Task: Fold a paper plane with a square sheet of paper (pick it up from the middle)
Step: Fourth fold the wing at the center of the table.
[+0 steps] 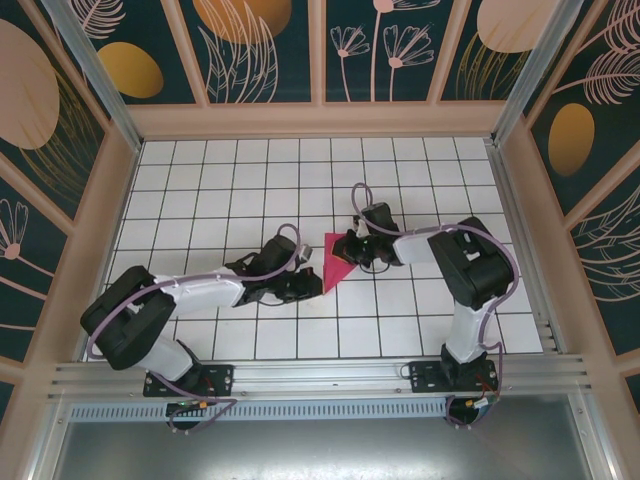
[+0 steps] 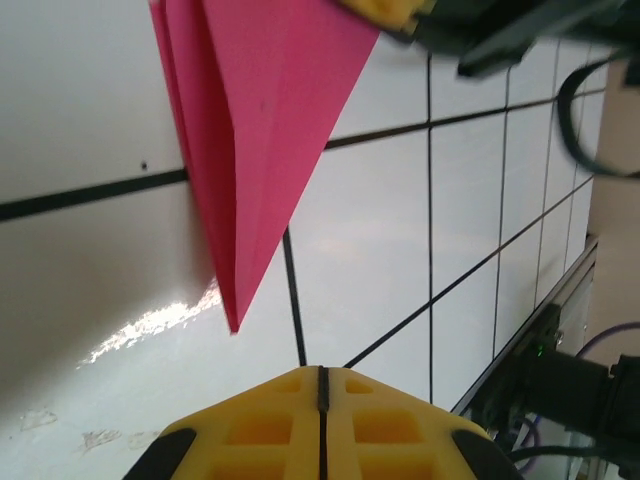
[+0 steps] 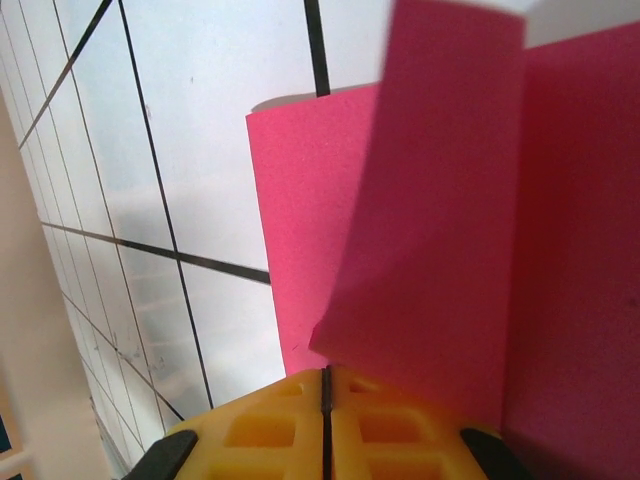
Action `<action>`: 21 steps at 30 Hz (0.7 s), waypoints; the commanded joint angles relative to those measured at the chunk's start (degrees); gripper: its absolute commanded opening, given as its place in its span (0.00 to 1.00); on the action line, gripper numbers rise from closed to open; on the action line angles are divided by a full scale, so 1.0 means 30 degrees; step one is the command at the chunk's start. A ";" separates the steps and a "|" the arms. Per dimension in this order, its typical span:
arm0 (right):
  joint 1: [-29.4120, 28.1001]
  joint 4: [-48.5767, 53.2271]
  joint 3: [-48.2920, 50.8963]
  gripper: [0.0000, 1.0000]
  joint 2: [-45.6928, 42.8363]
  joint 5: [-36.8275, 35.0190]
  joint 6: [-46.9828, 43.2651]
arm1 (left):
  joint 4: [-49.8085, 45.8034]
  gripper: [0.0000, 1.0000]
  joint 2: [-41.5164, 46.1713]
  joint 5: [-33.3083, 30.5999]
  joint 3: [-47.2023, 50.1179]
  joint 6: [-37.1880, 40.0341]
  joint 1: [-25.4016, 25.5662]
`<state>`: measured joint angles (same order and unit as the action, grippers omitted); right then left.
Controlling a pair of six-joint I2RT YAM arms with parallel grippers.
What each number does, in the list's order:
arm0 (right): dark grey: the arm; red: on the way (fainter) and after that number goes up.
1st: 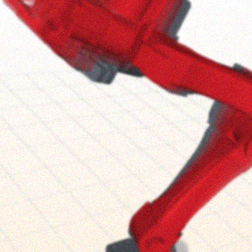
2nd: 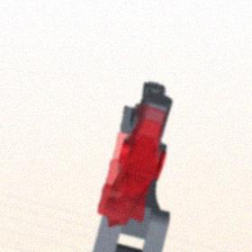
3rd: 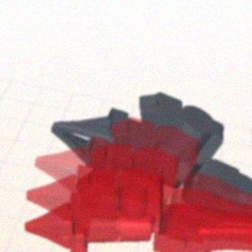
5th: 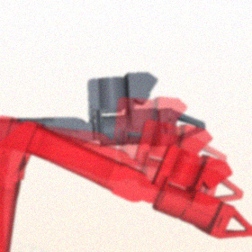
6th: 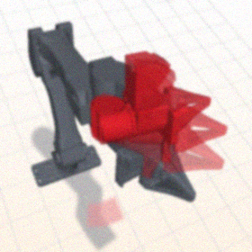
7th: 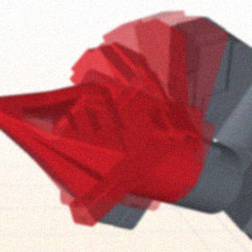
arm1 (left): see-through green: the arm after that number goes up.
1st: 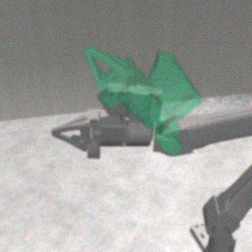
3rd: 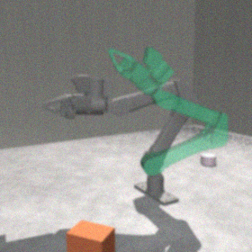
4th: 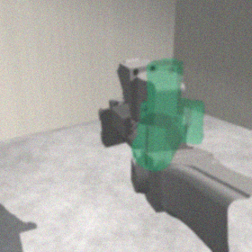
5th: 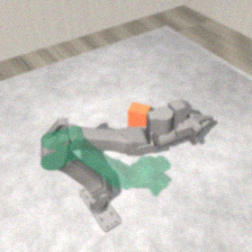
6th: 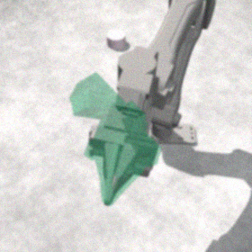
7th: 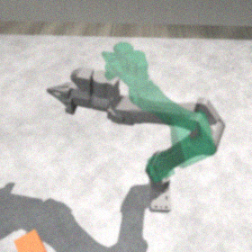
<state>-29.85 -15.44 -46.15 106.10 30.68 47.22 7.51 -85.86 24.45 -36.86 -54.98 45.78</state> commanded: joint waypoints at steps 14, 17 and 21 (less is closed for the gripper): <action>-0.1234 0.0341 0.2307 0.08 -0.0255 -0.1722 0.3260 | 0.4536 0.09 -0.1805 -0.1130 -0.0955 -0.2649 0.0026; -0.1189 0.0339 0.2273 0.08 -0.0143 -0.1548 0.3130 | 0.4875 0.08 -0.2466 -0.1003 -0.1244 -0.2822 0.0008; -0.1152 0.0275 0.2348 0.08 -0.0195 -0.1495 0.2940 | 0.4568 0.08 -0.3272 -0.1220 -0.1987 -0.2533 0.0033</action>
<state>-32.62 -20.82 -40.47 102.69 26.00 56.49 19.49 -94.15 20.51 -40.03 -62.26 45.78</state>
